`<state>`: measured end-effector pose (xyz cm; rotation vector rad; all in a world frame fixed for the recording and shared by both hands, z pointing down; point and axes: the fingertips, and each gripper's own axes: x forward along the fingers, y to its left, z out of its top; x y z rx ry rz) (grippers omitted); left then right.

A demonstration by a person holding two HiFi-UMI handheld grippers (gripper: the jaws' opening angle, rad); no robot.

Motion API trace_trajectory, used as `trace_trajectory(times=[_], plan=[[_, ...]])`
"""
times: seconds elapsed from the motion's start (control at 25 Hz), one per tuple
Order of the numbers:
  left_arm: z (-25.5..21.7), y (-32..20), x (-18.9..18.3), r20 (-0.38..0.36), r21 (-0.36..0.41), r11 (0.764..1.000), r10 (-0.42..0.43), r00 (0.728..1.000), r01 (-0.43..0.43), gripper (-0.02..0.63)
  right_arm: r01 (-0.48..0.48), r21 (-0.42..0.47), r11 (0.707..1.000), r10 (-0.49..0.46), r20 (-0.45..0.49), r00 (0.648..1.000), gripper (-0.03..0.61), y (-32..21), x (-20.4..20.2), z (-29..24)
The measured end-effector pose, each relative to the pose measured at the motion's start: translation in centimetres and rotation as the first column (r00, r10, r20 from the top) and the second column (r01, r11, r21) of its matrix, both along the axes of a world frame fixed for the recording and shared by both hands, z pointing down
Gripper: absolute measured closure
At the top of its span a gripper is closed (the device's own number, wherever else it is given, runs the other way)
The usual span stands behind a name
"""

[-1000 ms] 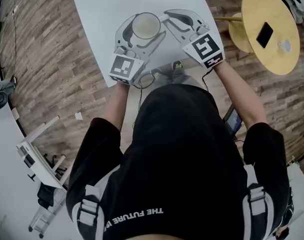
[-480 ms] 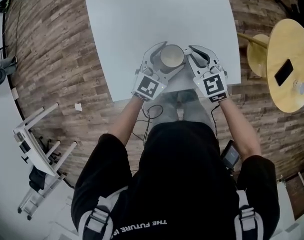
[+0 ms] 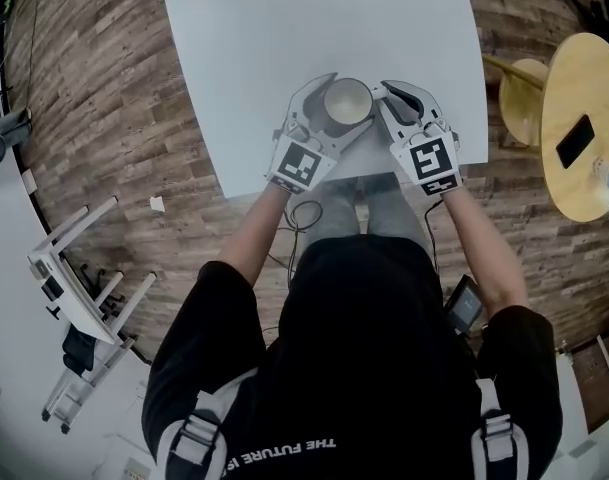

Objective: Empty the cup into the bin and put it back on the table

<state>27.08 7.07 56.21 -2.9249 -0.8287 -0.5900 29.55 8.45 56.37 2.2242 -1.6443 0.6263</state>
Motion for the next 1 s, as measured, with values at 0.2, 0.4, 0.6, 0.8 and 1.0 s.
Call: trace_trajectory(times=[0.2,0.4,0.6,0.8,1.0], plan=[[0.0,-0.2,-0.2,0.002,-0.031,1.0,0.006,1.0,-0.006,0.236,-0.003,0.006,1.0,0.002,0.01,1.0,0.523,-0.2,-0.2,0.0],[0.0,-0.1,-0.6,0.006,-0.041,0.999,0.011,1.0,-0.011,0.235,-0.005,-0.022,1.0,0.005,-0.011,1.0,0.522,-0.1,-0.6,0.0],[0.0,-0.1,-1.1,0.039,-0.023,1.0,0.003,0.999,-0.002,0.235,-0.035,-0.047,0.998,0.035,-0.013,0.999,0.518,0.6,-1.2,-0.2],[-0.3,-1.0,-1.8,0.049,0.021,1.0,0.002,0.999,-0.003,0.235,-0.01,-0.086,0.996,0.009,-0.02,1.0,0.508,1.0,-1.8,-0.6],[-2.2,-2.1,-3.5,0.07,-0.011,1.0,-0.026,0.997,0.026,0.235,-0.009,-0.111,0.994,0.009,-0.007,1.0,0.506,2.2,-2.7,-2.0]])
